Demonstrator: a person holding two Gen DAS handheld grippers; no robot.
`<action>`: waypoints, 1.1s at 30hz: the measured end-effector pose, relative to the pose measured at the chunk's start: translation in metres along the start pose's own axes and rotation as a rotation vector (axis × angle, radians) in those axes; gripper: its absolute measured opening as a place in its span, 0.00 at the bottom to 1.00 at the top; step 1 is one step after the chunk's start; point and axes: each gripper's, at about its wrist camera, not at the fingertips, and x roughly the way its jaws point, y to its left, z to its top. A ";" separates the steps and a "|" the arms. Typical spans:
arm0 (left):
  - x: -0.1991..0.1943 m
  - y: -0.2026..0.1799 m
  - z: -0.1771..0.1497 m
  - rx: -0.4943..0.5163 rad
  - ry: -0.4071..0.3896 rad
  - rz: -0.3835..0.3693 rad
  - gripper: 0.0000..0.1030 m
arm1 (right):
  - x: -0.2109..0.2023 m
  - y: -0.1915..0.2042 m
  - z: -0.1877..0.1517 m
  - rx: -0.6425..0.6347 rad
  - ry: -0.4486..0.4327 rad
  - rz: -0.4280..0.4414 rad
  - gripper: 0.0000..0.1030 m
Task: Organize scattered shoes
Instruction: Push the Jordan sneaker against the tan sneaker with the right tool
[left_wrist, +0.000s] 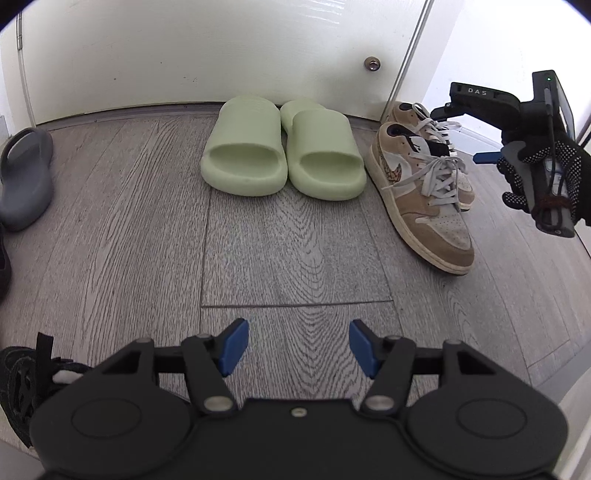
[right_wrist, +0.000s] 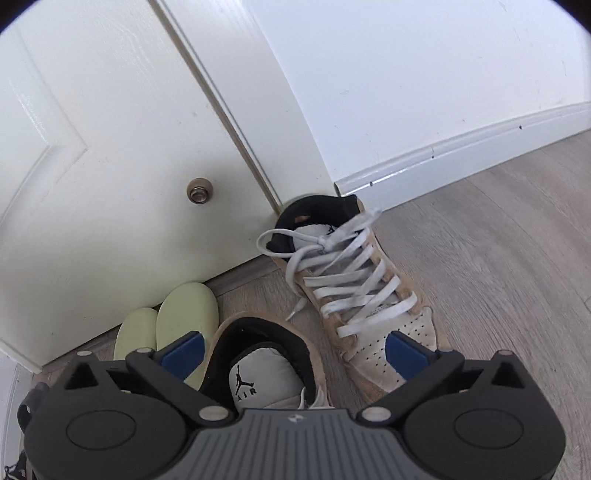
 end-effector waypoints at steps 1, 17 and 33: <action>-0.001 -0.001 0.000 0.001 -0.001 -0.004 0.59 | 0.000 0.004 -0.006 -0.027 0.024 -0.010 1.00; -0.018 -0.002 0.000 -0.027 -0.053 -0.042 0.59 | -0.038 0.016 -0.101 -0.439 0.090 -0.060 0.82; -0.009 0.005 0.000 -0.055 -0.032 -0.028 0.59 | 0.020 0.046 -0.110 -0.622 0.083 -0.172 0.83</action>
